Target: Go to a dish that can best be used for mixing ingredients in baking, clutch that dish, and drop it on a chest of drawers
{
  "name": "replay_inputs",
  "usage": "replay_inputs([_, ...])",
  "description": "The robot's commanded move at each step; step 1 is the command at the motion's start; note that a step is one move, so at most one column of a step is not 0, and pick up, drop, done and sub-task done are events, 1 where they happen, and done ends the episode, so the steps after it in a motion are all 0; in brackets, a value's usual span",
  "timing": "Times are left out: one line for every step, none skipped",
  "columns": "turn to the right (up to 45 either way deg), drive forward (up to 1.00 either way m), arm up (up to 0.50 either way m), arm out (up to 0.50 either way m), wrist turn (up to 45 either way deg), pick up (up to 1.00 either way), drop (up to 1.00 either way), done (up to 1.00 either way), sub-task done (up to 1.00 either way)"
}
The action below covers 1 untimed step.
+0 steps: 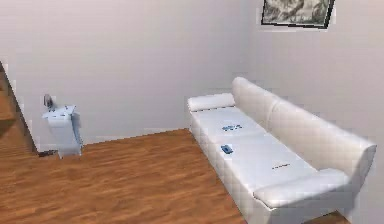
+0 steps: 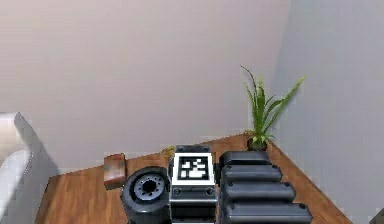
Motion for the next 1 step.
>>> replay_inputs([0.0,0.65,0.00,0.00,0.0,0.00,0.00,0.00,0.00])
